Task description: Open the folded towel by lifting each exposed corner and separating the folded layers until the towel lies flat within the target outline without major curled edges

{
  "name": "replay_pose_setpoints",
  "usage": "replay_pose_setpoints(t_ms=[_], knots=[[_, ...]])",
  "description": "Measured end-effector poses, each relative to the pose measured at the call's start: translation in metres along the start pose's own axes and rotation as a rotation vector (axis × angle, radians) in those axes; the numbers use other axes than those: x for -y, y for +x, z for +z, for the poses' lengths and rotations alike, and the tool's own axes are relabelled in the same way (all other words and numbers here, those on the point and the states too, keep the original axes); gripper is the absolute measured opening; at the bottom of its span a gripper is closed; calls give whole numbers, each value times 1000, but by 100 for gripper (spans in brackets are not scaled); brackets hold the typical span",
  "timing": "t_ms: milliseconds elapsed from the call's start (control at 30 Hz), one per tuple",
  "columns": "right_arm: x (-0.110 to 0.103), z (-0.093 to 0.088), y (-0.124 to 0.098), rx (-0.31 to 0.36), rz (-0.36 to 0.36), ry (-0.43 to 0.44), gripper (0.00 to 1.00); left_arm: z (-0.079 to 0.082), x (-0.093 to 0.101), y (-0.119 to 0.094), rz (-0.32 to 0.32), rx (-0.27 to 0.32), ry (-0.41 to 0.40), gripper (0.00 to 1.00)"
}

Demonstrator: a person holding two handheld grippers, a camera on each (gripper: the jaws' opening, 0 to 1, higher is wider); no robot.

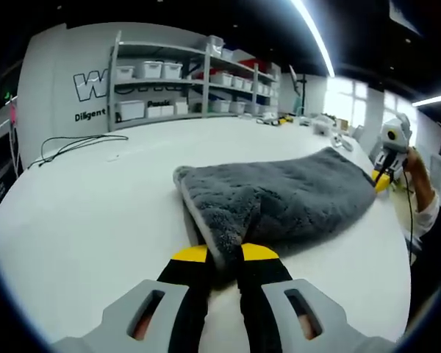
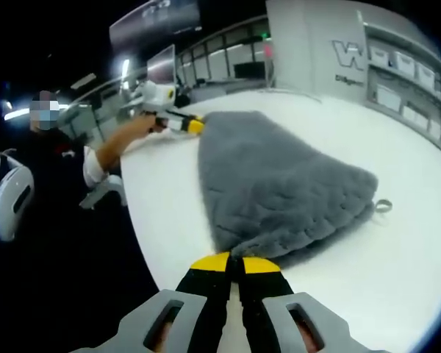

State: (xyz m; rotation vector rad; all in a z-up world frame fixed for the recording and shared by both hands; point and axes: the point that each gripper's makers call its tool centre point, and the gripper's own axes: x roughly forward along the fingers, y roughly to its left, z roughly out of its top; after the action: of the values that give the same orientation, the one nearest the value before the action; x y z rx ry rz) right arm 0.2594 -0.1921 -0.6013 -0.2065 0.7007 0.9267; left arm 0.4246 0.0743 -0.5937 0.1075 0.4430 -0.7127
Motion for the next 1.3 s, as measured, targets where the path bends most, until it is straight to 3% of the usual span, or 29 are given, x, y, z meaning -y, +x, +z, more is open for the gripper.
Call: replay_pose_setpoints(t_ms=[633,900,1300], knots=[[-11,-2,3,-26,37,-31,0,2,-4,7,-13,4,19,13],[2,3,2,-44,42,-47,0,3,-4,9,-6,6,17,13],[-2,5,4,-53,65,-67,0,4,-4,13,-6,-1,18,14]])
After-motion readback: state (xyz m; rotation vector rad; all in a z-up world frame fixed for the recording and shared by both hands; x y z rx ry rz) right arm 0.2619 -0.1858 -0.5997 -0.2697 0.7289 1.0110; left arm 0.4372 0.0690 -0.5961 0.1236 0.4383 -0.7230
